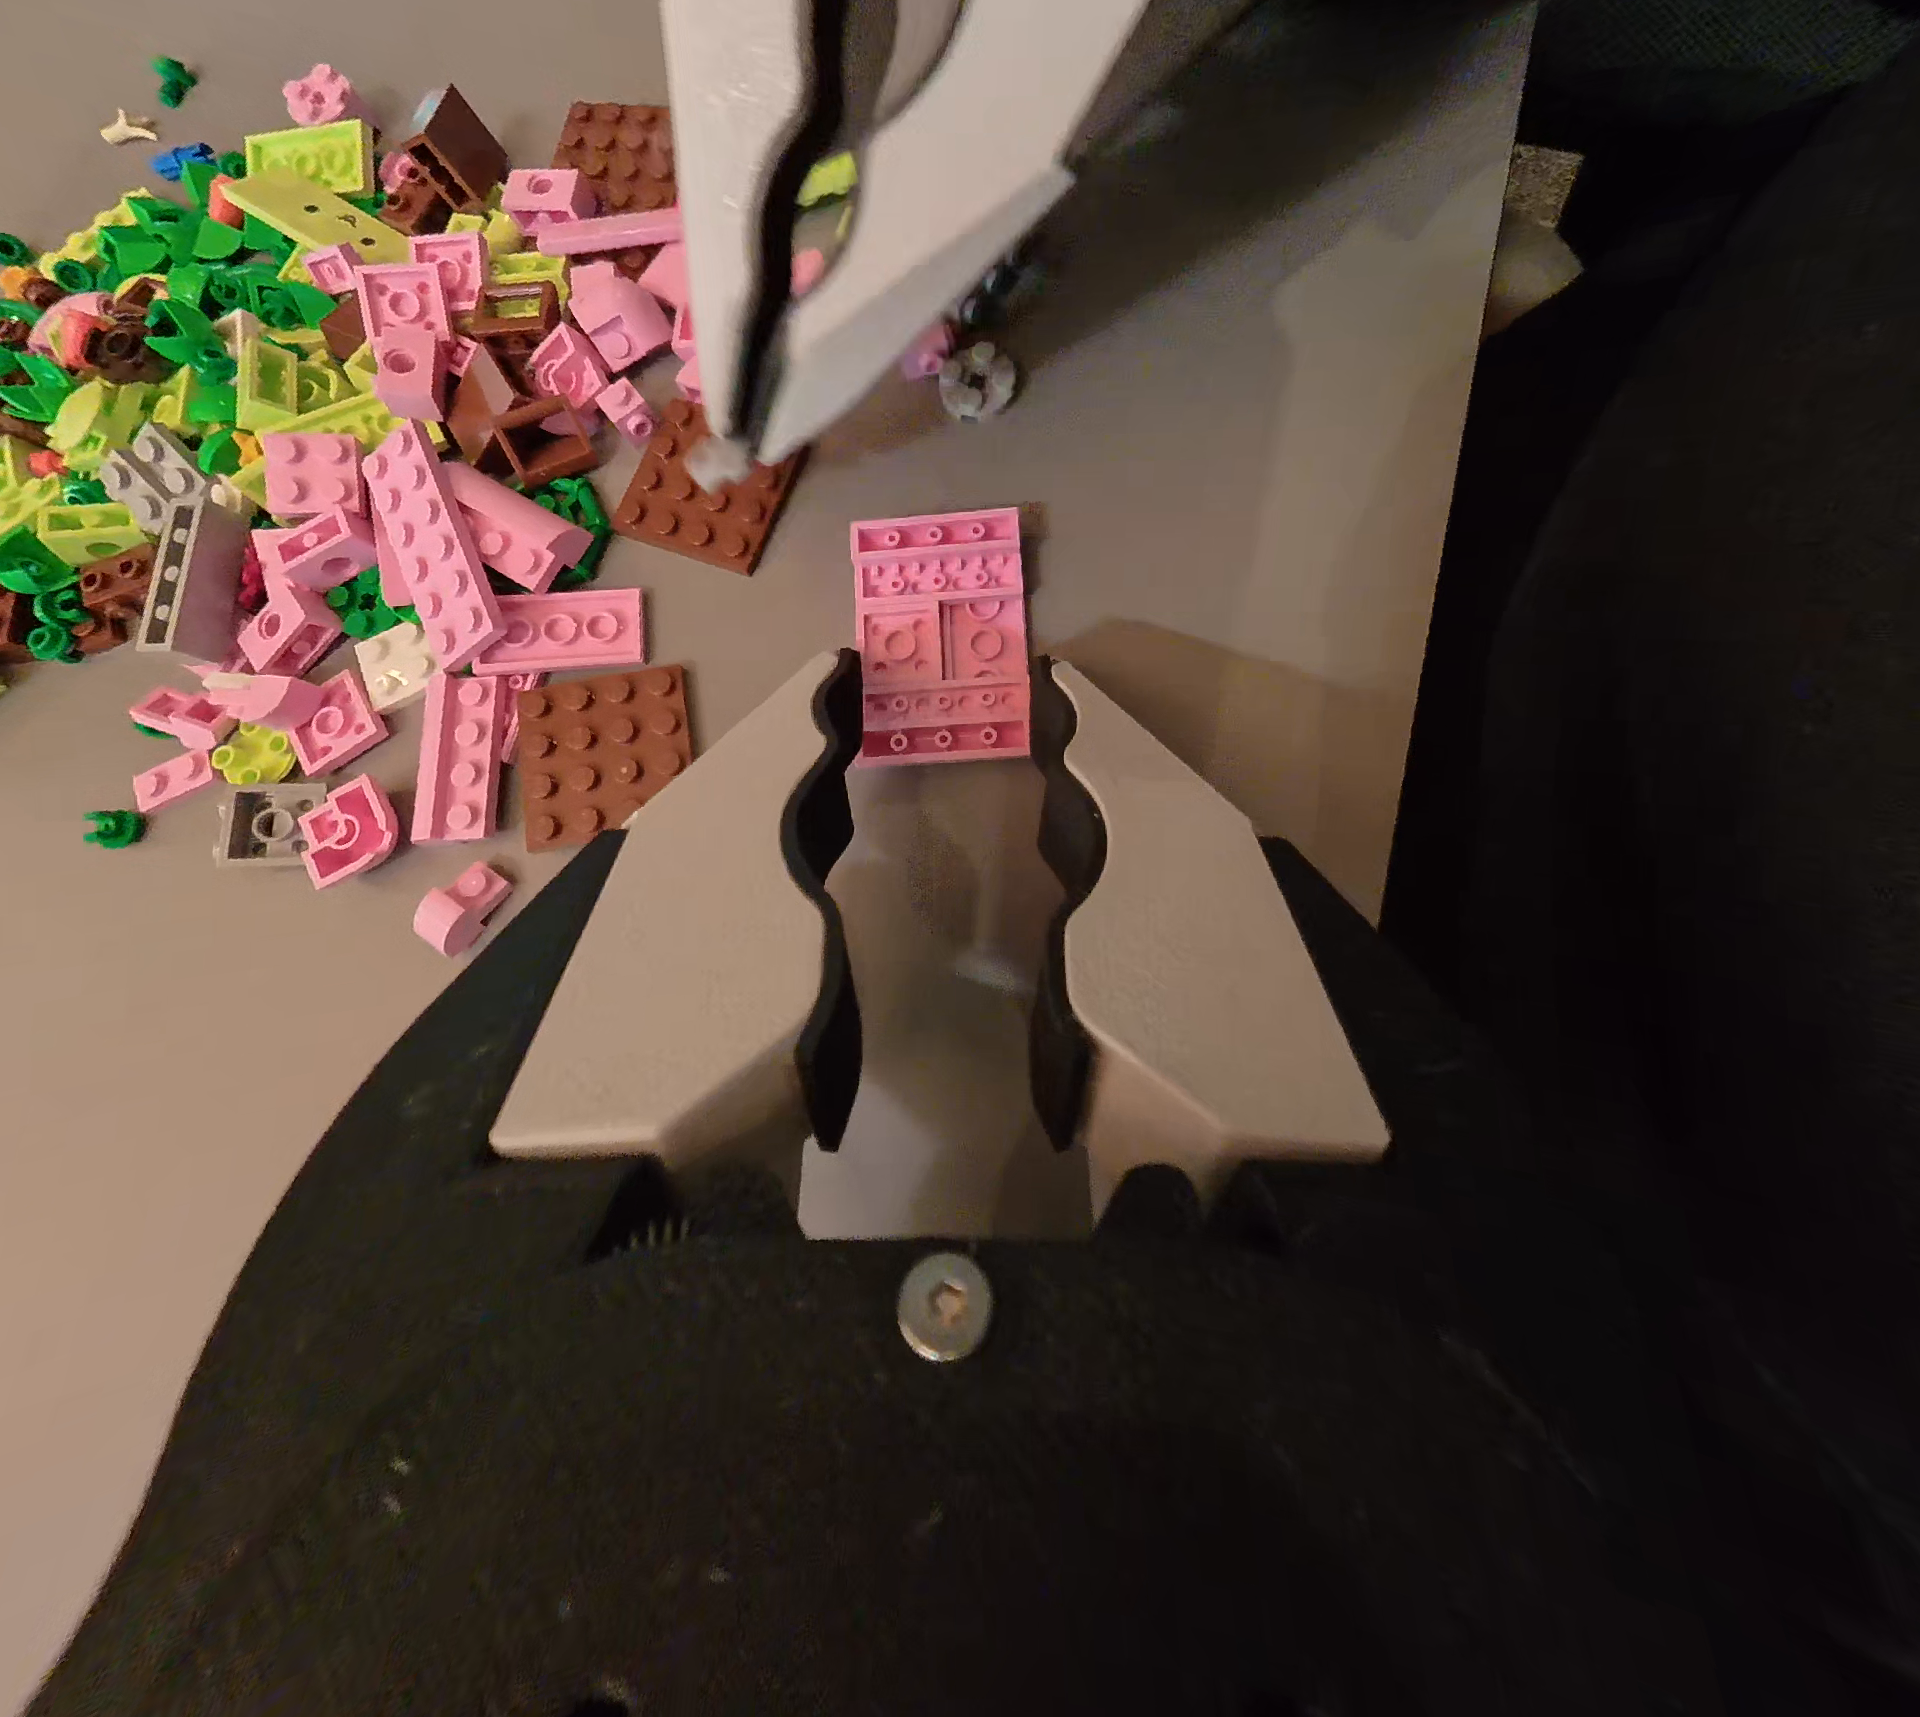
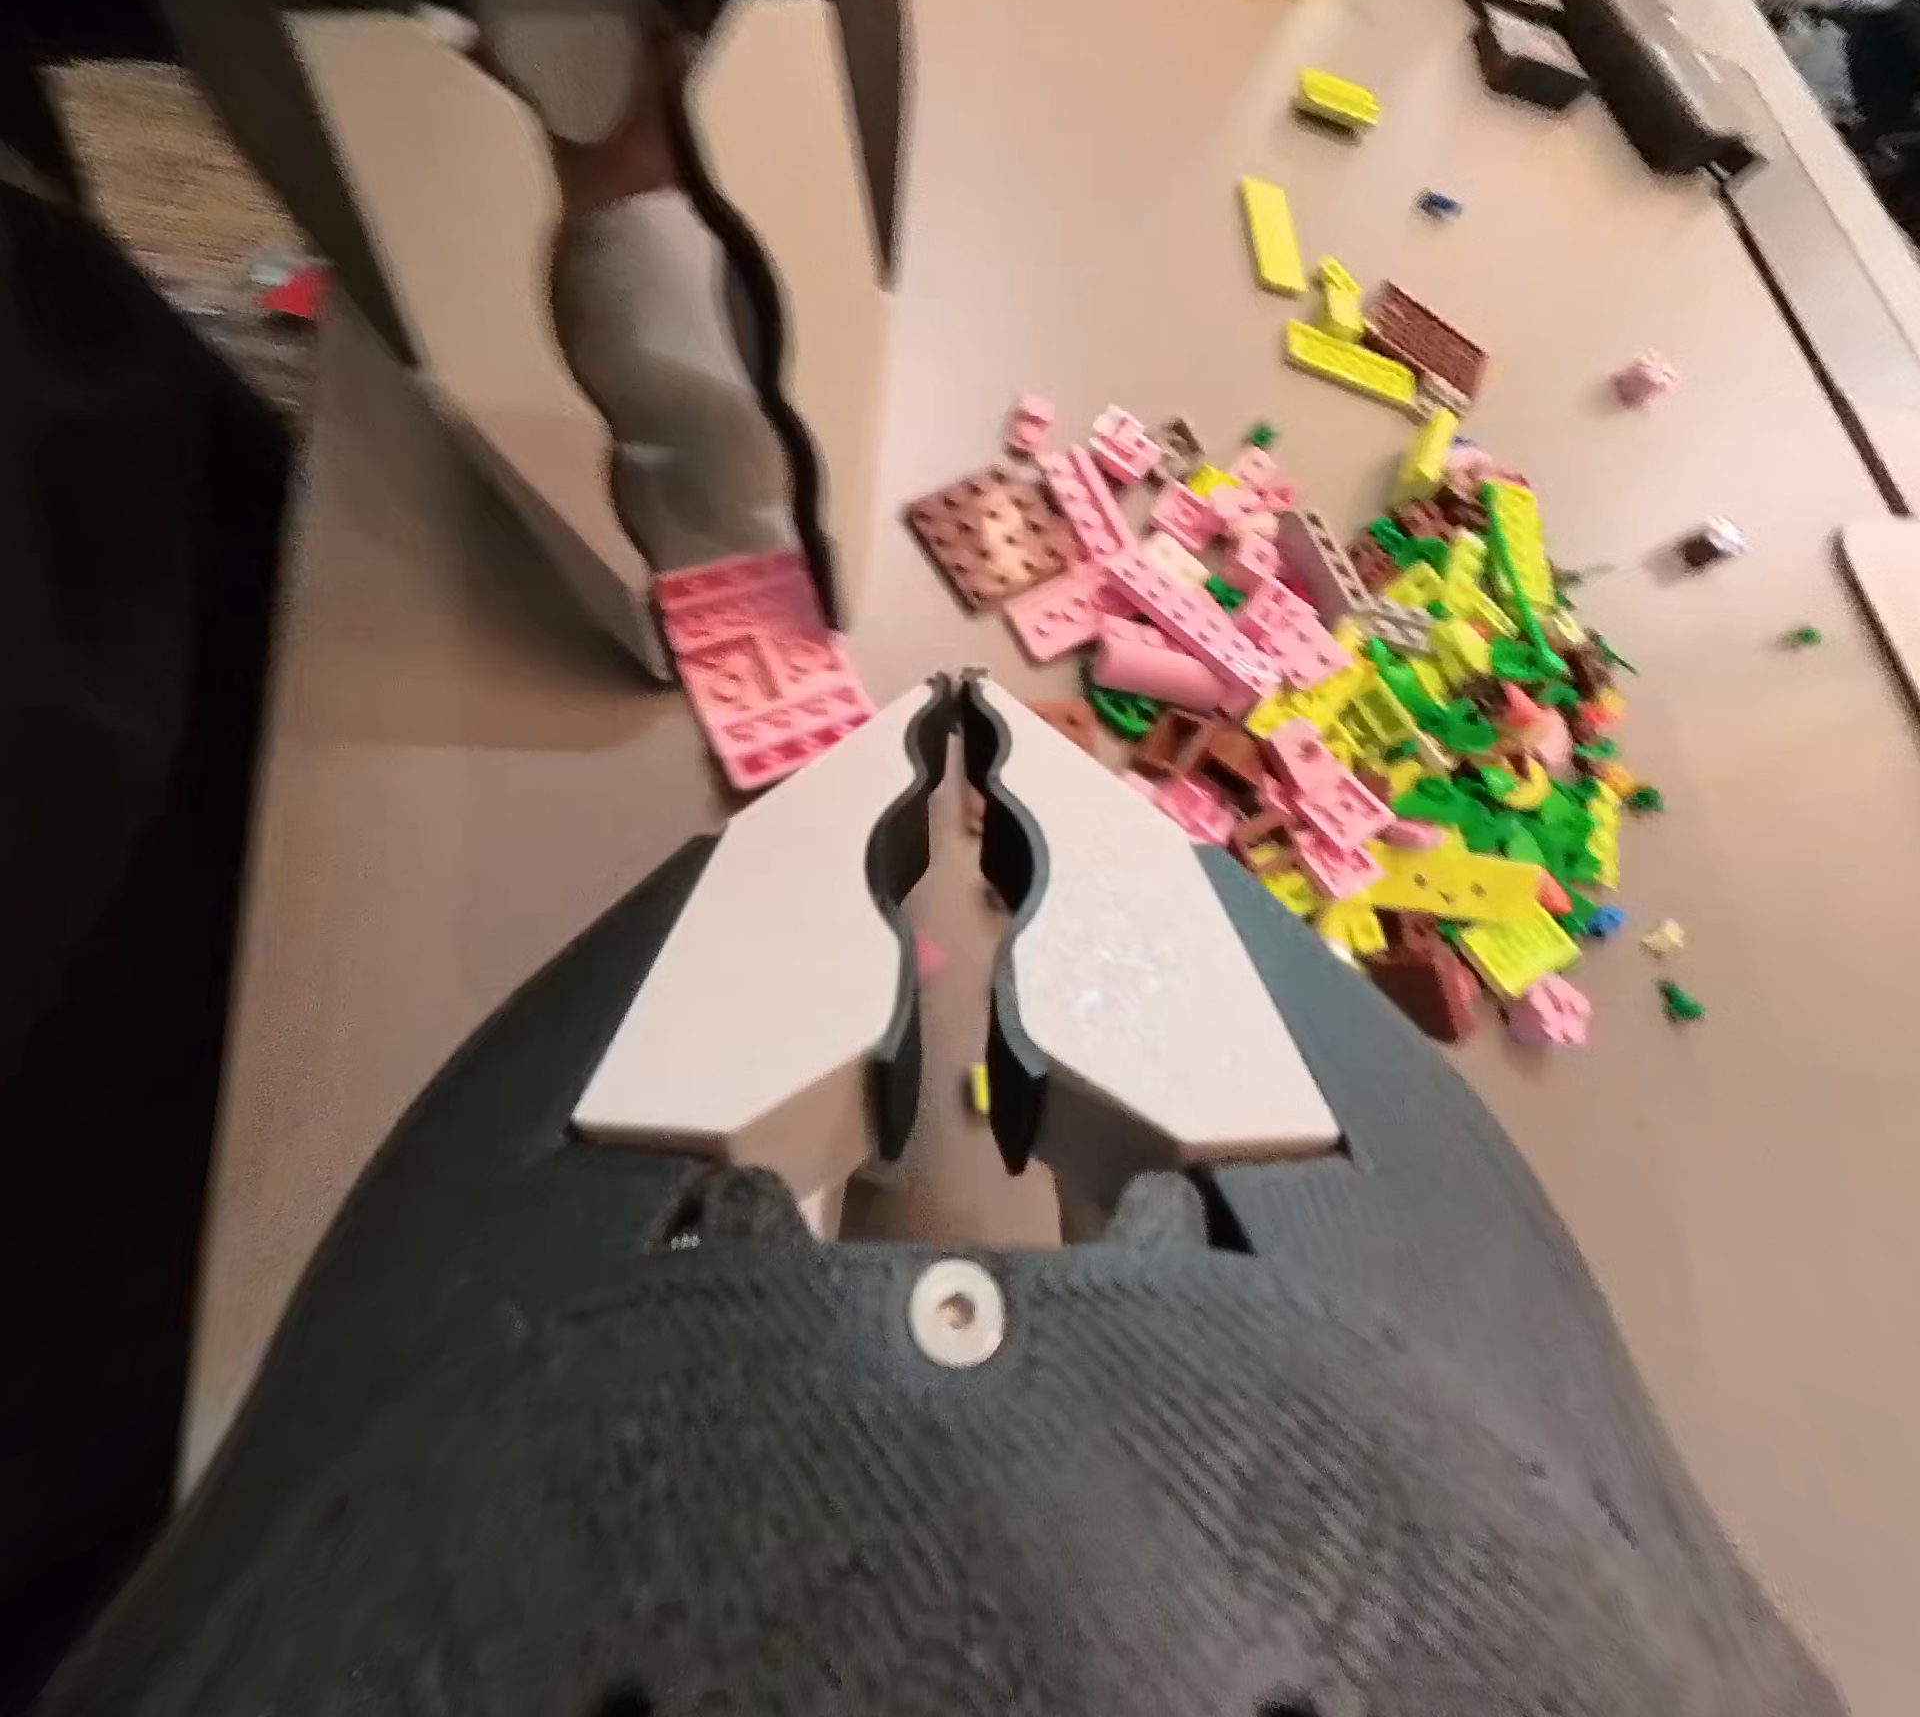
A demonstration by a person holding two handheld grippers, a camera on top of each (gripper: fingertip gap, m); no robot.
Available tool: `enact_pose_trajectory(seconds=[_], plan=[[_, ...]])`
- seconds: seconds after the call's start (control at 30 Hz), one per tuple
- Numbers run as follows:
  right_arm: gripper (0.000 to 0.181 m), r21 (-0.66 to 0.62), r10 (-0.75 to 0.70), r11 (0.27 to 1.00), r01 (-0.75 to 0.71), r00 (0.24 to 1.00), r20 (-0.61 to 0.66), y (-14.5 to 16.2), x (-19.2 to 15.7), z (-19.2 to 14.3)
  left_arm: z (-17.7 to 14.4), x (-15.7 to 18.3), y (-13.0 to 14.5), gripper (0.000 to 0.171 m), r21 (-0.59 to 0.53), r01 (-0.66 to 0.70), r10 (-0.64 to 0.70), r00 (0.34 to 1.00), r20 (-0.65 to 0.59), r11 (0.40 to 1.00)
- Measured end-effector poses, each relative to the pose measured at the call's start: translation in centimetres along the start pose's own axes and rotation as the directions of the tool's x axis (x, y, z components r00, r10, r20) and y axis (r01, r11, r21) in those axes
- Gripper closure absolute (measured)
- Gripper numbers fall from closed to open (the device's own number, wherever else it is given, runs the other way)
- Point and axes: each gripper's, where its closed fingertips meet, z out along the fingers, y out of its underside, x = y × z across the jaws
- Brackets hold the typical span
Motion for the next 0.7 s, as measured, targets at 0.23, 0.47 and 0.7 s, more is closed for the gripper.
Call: enact_pose_trajectory(seconds=[0.23, 0.47, 0.7], plan=[[0.169, 0.04, 0.182, 0.983, -0.178, 0.975, -0.125, 0.4, 4.4, -0.5, 0.0, -0.2, 0.0, 0.139, 0.0, 0.012, -0.012, 1.0, 0.008, 1.0], [0.164, 0.133, 0.19, 0.968, -0.214, 0.967, 0.172, -2.1, -0.5, -1.2, -0.1, 0.0, -0.2, 0.131, 0.015, 0.014, -0.014, 1.0, -0.012, 1.0], [0.162, -0.018, 0.175, 0.984, -0.179, 0.935, 0.308, -1.1, -2.8, 1.1, -0.5, -0.7, 0.6, 0.13, -0.009, 0.058, -0.057, 0.998, 0.023, 0.998]])
